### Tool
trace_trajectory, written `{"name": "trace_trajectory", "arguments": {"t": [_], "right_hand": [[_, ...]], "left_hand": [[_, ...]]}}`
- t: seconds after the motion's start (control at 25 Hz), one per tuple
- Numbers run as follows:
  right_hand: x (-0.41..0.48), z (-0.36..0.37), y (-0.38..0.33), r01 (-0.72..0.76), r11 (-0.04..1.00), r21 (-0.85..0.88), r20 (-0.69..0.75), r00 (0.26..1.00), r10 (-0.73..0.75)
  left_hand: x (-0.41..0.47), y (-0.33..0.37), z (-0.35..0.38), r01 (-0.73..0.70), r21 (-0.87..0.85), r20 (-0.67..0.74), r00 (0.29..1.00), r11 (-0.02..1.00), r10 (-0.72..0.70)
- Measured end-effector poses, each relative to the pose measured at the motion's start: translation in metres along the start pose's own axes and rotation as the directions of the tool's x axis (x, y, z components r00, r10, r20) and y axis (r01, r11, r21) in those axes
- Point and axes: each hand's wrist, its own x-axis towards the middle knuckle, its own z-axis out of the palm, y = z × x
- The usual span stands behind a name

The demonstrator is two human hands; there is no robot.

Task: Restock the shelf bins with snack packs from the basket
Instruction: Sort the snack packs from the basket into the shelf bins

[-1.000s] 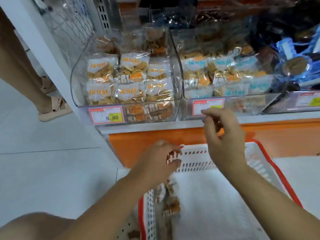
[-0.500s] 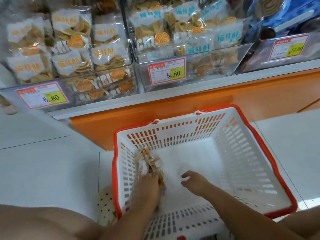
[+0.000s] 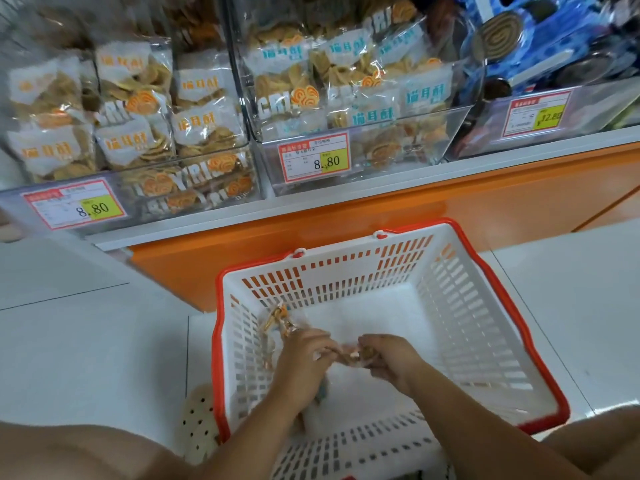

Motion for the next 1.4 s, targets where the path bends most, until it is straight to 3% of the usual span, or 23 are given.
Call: {"name": "trace_trajectory", "arguments": {"t": [0.08, 0.12, 0.2, 0.24, 0.36, 0.64, 0.76, 0.84, 0.92, 1.0, 1.08, 1.2, 1.4], "right_hand": [[-0.005, -0.003, -0.002, 0.066, 0.981, 0.185, 0.073, 0.994, -0.081], [-0.010, -0.004, -0.003, 0.087, 0.963, 0.255, 0.145, 0.981, -0.127], [-0.022, -0.003, -0.003, 0.121, 0.952, 0.281, 0.263, 0.944, -0.198], [-0.026, -0.003, -0.002, 0.146, 0.952, 0.269, 0.289, 0.931, -0.224], [-0.039, -0.009, 0.001, 0.211, 0.941, 0.266, 0.258, 0.925, -0.280], [-0.054, -0.025, 0.001, 0.250, 0.918, 0.309, 0.156, 0.939, -0.308], [-0.059, -0.026, 0.002, 0.284, 0.923, 0.259, 0.145, 0.933, -0.328], [-0.065, -0.025, -0.002, 0.383, 0.919, 0.092, 0.091, 0.916, -0.391], [-0.072, -0.020, -0.010, 0.506, 0.841, -0.189, 0.061, 0.861, -0.505], [-0.079, -0.012, -0.019, 0.586, 0.726, -0.360, 0.094, 0.797, -0.597], [-0.085, -0.006, -0.022, 0.584, 0.766, -0.268, 0.069, 0.805, -0.589], [-0.084, -0.006, -0.020, 0.456, 0.890, -0.015, 0.113, 0.885, -0.452], [-0.080, -0.005, -0.019, 0.449, 0.892, 0.056, 0.106, 0.885, -0.452]], "left_hand": [[-0.006, 0.003, -0.004, 0.265, -0.332, -0.036, 0.955, 0.905, -0.293], [-0.007, 0.009, -0.008, 0.370, -0.543, 0.044, 0.909, 0.754, -0.415], [-0.008, 0.021, -0.014, 0.438, -0.812, 0.245, 0.856, 0.386, -0.456], [-0.009, 0.027, -0.016, 0.423, -0.840, 0.265, 0.866, 0.339, -0.424], [-0.014, 0.040, -0.019, 0.326, -0.847, 0.155, 0.908, 0.421, -0.390], [-0.022, 0.049, -0.025, 0.316, -0.901, 0.198, 0.908, 0.296, -0.369], [-0.023, 0.049, -0.027, 0.361, -0.887, 0.244, 0.896, 0.288, -0.372], [-0.025, 0.050, -0.031, 0.414, -0.794, 0.261, 0.893, 0.445, -0.366], [-0.028, 0.050, -0.033, 0.434, -0.635, 0.288, 0.900, 0.639, -0.326], [-0.032, 0.051, -0.032, 0.438, -0.595, 0.318, 0.899, 0.674, -0.303], [-0.032, 0.050, -0.029, 0.455, -0.684, 0.337, 0.891, 0.571, -0.305], [-0.031, 0.052, -0.029, 0.430, -0.846, 0.335, 0.889, 0.316, -0.312], [-0.030, 0.055, -0.032, 0.423, -0.868, 0.343, 0.889, 0.258, -0.304]]}}
